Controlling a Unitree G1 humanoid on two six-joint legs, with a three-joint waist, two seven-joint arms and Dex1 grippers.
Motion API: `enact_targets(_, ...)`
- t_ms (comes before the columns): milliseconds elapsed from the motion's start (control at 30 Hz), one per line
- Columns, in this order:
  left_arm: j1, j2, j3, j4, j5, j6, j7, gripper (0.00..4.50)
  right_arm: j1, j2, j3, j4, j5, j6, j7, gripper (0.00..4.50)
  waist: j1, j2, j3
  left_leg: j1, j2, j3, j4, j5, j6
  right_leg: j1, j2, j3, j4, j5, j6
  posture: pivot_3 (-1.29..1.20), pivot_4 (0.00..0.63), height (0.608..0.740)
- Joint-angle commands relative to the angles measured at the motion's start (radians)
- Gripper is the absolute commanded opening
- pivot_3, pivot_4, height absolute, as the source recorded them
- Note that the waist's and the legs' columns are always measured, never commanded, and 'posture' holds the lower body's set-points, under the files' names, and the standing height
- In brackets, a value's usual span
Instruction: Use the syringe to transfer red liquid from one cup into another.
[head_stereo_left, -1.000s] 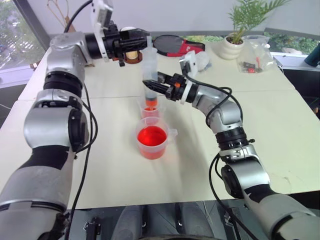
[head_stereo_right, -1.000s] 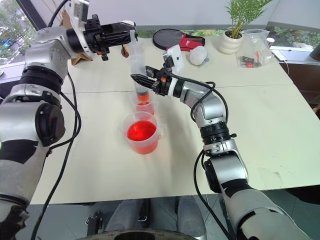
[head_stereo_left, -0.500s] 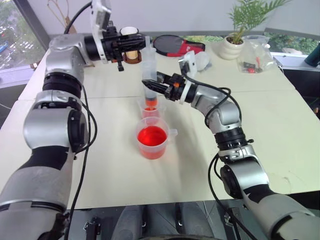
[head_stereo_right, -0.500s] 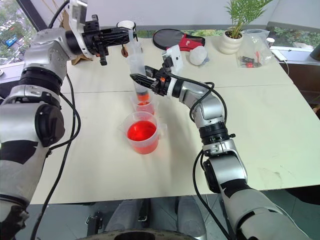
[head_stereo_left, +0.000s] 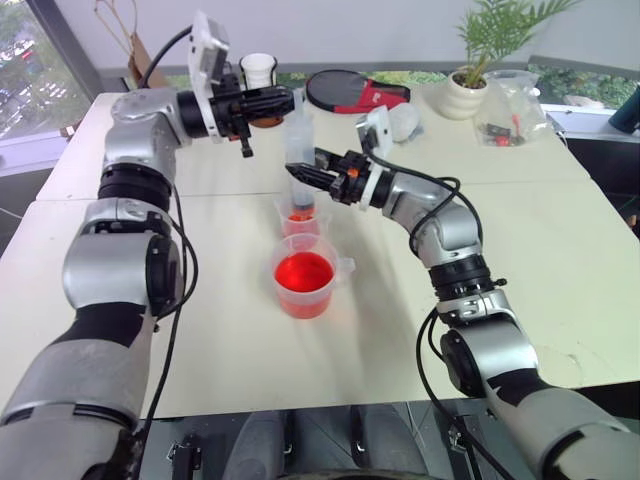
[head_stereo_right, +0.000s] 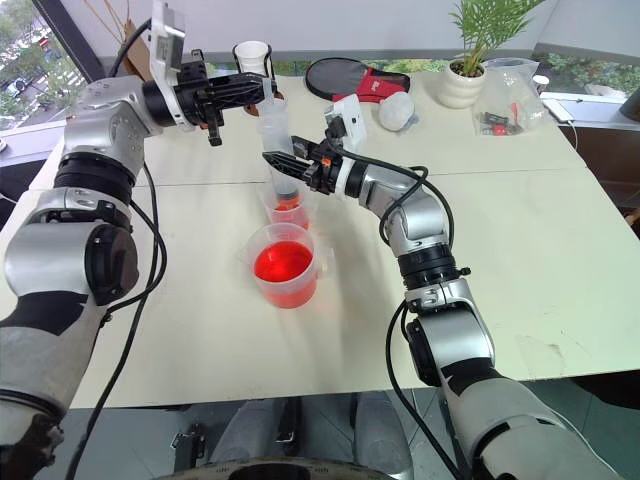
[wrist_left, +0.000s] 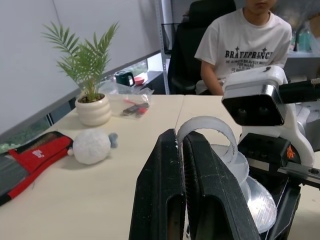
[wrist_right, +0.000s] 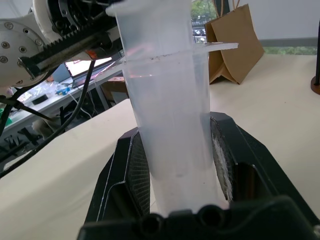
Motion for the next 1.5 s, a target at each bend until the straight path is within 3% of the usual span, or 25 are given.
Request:
enact_targets(33,0.032,-0.026,-0.03,-0.005,0.015,0.016,-0.021,0.05,-0.102,0.005,-0.051,-0.055,0.03,-0.049,-0.007,1.43,0.0,0.0,0.0,0.0,0.0,0.0,0.0,0.0,0.0,0.0,0.0,0.0,0.0,0.0,0.0,0.0,0.15,0.74)
enact_targets(567,0.042,-0.031,-0.01,-0.028,-0.016,0.056,-0.018,0.05,-0.125,0.008,-0.056,-0.069,0.037,-0.049,-0.013,1.43,0.0,0.0,0.0,0.0,0.0,0.0,0.0,0.0,0.0,0.0,0.0,0.0,0.0,0.0,0.0,0.0,0.15,0.74)
enact_targets(667,0.021,-0.013,0.013,-0.036,-0.04,0.085,-0.017,0.93,-0.12,0.006,-0.054,-0.083,0.04,-0.048,-0.011,1.43,0.001,0.0,0.0,0.0,0.0,0.0,0.0,0.0,0.0,0.0,0.0,0.0,0.0,0.0,0.0,0.0,0.15,0.74)
enact_targets(800,-0.002,0.022,0.048,-0.047,-0.071,0.118,0.002,2.93,-0.11,0.008,-0.052,-0.109,0.043,-0.047,-0.011,1.43,-0.001,0.0,0.0,0.0,0.0,0.0,0.0,0.0,0.0,0.0,0.0,0.0,0.0,0.0,0.0,0.0,0.15,0.74)
enact_targets(1000,0.058,0.117,0.067,-0.129,-0.103,0.213,-0.027,2.93,-0.091,0.002,-0.066,-0.151,0.053,-0.024,-0.027,1.43,-0.004,0.0,0.0,0.0,0.0,0.0,0.0,0.0,0.0,0.0,0.0,0.0,0.0,0.0,0.0,0.0,0.15,0.74)
enact_targets(1200,0.283,0.184,0.076,-0.463,-0.168,0.395,0.028,2.93,-0.119,-0.023,-0.158,-0.145,0.124,0.038,-0.084,1.43,0.001,0.0,0.0,0.0,0.0,-0.001,0.0,0.0,-0.001,0.0,0.0,0.0,0.001,0.0,0.0,0.0,0.15,0.74)
enact_targets(1267,0.381,0.194,0.061,-0.623,-0.188,0.455,0.048,2.93,-0.15,-0.042,-0.222,-0.129,0.175,0.095,-0.125,1.43,0.005,0.0,0.0,0.0,0.0,-0.002,0.0,0.001,-0.001,0.0,-0.001,0.001,0.001,0.0,0.0,0.0,0.15,0.74)
enact_targets(1367,0.518,0.228,0.036,-0.839,-0.194,0.508,0.09,2.93,-0.22,-0.167,-0.308,-0.1,0.262,0.374,-0.201,1.43,0.016,0.0,0.0,0.0,-0.001,-0.002,0.0,0.0,-0.001,0.001,-0.003,0.002,0.0,0.0,0.0,0.0,0.15,0.74)
enact_targets(1500,0.569,0.242,0.075,-1.056,-0.309,0.651,0.16,2.93,-0.321,-0.374,-0.38,0.013,0.296,0.806,-0.313,1.43,0.033,0.001,0.0,0.0,-0.001,-0.003,-0.001,0.0,-0.001,0.0,-0.007,0.001,-0.003,0.0,0.0,0.0,0.15,0.74)
